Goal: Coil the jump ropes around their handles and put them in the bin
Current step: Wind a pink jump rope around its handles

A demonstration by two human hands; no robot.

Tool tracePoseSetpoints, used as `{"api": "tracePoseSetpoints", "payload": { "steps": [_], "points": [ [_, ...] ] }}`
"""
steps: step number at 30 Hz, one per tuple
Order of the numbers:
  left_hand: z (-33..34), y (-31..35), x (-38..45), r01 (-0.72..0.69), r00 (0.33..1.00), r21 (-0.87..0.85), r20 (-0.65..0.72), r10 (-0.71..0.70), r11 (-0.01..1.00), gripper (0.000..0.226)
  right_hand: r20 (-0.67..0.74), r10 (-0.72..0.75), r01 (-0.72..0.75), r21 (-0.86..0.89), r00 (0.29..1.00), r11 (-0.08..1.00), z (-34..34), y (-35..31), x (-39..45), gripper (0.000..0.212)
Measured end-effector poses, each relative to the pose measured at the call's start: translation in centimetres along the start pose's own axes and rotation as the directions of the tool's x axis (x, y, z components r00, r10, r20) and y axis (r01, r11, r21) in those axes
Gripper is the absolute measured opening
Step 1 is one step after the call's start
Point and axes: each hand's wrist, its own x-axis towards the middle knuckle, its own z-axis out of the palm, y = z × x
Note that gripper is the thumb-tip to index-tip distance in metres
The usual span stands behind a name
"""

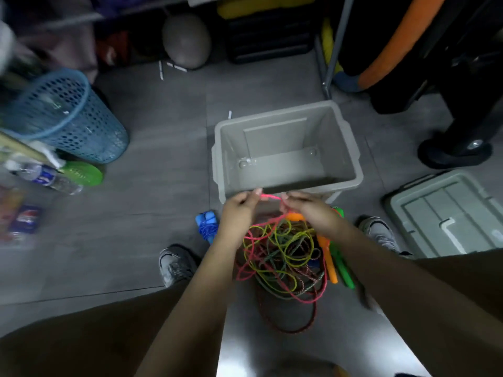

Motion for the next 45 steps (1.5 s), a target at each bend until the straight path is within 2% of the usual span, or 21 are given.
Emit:
{"api": "tracePoseSetpoints", "payload": {
  "steps": [2, 5, 11, 15, 18, 20, 23, 25, 27, 29, 31, 32, 36, 39, 45],
  "points": [
    [-1.1, 3.0, -0.9, -0.074, 0.997, -0.017, -0.013, 0.073, 0.997, 0.024, 0.004, -0.075, 0.075, 0.050, 0.997, 0.996, -0.7, -3.5, -1.2, 0.025],
    [-2.4, 7.6, -2.4, -0.138, 0.990, -0.131, -0.003, 0.139, 0.982, 0.037, -0.015, -0.191, 0.191, 0.028, 0.982, 0.981, -1.6, -8.9, -3.1, 0.023],
    [-3.9, 17.9, -7.0, -0.322, 0.943, -0.264, -0.004, 0.332, 0.909, 0.030, -0.085, -0.383, 0.387, 0.042, 0.920, 0.921, -2.5, -18.2, -7.9, 0.025],
    [-4.4, 22.9, -10.3, -0.421, 0.895, -0.322, 0.002, 0.446, 0.848, 0.035, -0.135, -0.476, 0.482, 0.012, 0.869, 0.876, -3.1, -22.1, -10.6, 0.024],
    [-4.9, 24.9, -11.8, -0.469, 0.867, -0.330, 0.002, 0.498, 0.819, 0.030, -0.107, -0.528, 0.527, -0.041, 0.843, 0.849, -3.5, -23.7, -12.0, 0.024],
    [-5.2, 25.7, -12.4, -0.481, 0.862, -0.331, -0.008, 0.508, 0.812, 0.029, -0.063, -0.511, 0.502, -0.114, 0.857, 0.857, -3.8, -23.9, -12.4, 0.027],
    [-6.0, 25.3, -12.3, -0.491, 0.862, -0.312, -0.035, 0.506, 0.814, 0.030, 0.072, -0.352, 0.355, -0.331, 0.933, 0.874, -5.1, -22.6, -12.4, 0.032],
    [-6.7, 24.0, -11.6, -0.473, 0.877, -0.290, -0.062, 0.477, 0.832, 0.032, 0.110, -0.243, 0.261, -0.577, 0.964, 0.774, -6.2, -21.0, -11.9, 0.028],
    [-7.0, 22.1, -10.7, -0.467, 0.883, -0.213, -0.074, 0.463, 0.858, 0.033, 0.029, -0.246, 0.196, -0.696, 0.969, 0.690, -7.0, -19.9, -11.5, 0.025],
    [-6.8, 20.1, -10.1, -0.445, 0.895, -0.103, -0.011, 0.446, 0.890, 0.027, -0.055, -0.269, 0.189, -0.578, 0.961, 0.793, -7.0, -19.0, -11.0, 0.025],
    [-6.0, 17.9, -9.7, -0.381, 0.918, 0.016, 0.126, 0.376, 0.924, 0.017, -0.045, -0.243, 0.212, -0.351, 0.969, 0.912, -6.2, -18.4, -10.5, 0.022],
    [-5.4, 16.8, -9.4, -0.332, 0.928, 0.064, 0.203, 0.313, 0.941, 0.020, -0.030, -0.227, 0.211, -0.266, 0.974, 0.941, -5.6, -18.0, -10.2, 0.020],
    [-3.0, 13.1, -7.8, -0.126, 0.905, 0.116, 0.421, 0.066, 0.985, 0.052, -0.050, -0.187, 0.185, -0.041, 0.981, 0.982, -4.3, -15.9, -8.3, 0.019],
    [-1.3, 11.3, -6.4, -0.112, 0.868, 0.146, 0.497, 0.025, 0.983, 0.059, -0.093, -0.138, 0.150, 0.133, 0.986, 0.980, -4.6, -14.0, -7.2, 0.017],
    [1.6, 7.2, -3.2, 0.024, 0.857, 0.035, 0.515, -0.038, 0.999, 0.011, -0.122, -0.064, 0.093, 0.249, 0.991, 0.964, -5.2, -10.3, -5.6, 0.016]
  ]
}}
